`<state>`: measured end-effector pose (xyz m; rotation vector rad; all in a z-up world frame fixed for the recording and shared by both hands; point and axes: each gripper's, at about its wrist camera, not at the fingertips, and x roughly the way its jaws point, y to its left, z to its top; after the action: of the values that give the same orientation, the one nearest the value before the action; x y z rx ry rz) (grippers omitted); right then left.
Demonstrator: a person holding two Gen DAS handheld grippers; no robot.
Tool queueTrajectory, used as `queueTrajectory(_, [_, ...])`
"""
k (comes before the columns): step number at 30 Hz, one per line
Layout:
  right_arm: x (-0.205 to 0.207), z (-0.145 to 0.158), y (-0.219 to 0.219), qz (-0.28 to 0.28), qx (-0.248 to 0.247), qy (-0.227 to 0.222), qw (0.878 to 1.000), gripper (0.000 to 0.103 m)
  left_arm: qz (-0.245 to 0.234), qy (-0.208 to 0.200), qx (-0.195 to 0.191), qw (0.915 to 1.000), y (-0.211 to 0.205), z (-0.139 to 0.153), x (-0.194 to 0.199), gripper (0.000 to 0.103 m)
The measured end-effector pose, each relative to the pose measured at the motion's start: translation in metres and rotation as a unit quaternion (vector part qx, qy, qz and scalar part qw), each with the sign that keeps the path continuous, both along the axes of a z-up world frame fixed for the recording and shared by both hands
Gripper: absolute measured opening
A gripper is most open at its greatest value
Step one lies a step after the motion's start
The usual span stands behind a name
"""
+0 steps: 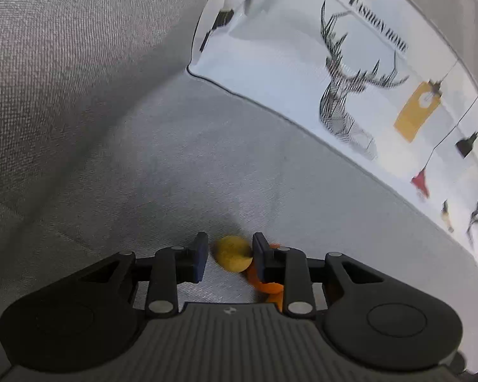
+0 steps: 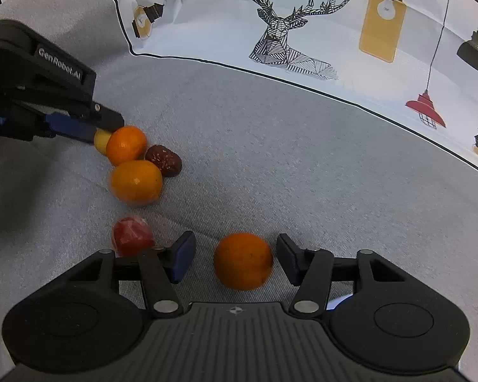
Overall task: Organize fruits
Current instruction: 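Grasp a small yellow fruit with the left tool while the right tool grasps an orange, then carry the yellow fruit and the orange in both tools over the blue plate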
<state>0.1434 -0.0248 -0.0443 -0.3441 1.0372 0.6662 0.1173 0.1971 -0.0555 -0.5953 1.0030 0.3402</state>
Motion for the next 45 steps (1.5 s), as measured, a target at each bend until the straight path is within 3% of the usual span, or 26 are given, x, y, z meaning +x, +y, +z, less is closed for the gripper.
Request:
queueTrajectory(1, [0.0, 0.001, 0.001, 0.002, 0.002, 0.0, 1.0, 0.052, -0.002, 0.001, -0.001, 1.0, -0.001, 0.0, 0.0, 0.035])
queueTrajectory(3, [-0.002, 0.003, 0.002, 0.007, 0.001, -0.005, 1.0, 0.038, -0.007, 0.004, 0.008, 0.9999, -0.004, 0.001, 0.0, 0.034])
queueTrajectory(6, [-0.003, 0.005, 0.002, 0.007, 0.004, -0.003, 1.0, 0.037, -0.017, 0.003, 0.017, 0.9997, -0.007, 0.003, -0.001, 0.028])
queueTrajectory(12, [-0.004, 0.014, -0.007, -0.005, 0.023, -0.001, 1.0, 0.037, -0.004, 0.023, 0.035, 0.9991, -0.004, 0.01, -0.012, 0.028])
queueTrajectory(16, [-0.007, 0.011, -0.006, 0.002, 0.023, 0.014, 1.0, 0.037, -0.03, 0.047, 0.031, 0.998, -0.006, 0.002, -0.011, 0.032])
queueTrajectory(19, [-0.013, 0.003, 0.0, 0.015, 0.001, 0.009, 1.0, 0.037, -0.048, 0.05, 0.061, 0.9957, -0.014, 0.004, -0.008, 0.028])
queueTrajectory(27, [-0.01, 0.009, -0.009, -0.009, 0.027, -0.002, 1.0, 0.037, -0.044, 0.043, 0.087, 0.9943, -0.012, 0.014, -0.013, 0.027])
queueTrajectory(38, [-0.039, 0.095, -0.061, -0.088, 0.121, -0.074, 0.986, 0.036, -0.068, -0.033, 0.157, 0.9846, -0.044, 0.066, -0.061, 0.027])
queueTrajectory(45, [-0.077, 0.141, -0.113, -0.108, 0.128, -0.131, 0.977, 0.036, -0.103, -0.074, 0.167, 0.9778, -0.084, 0.086, -0.096, 0.027])
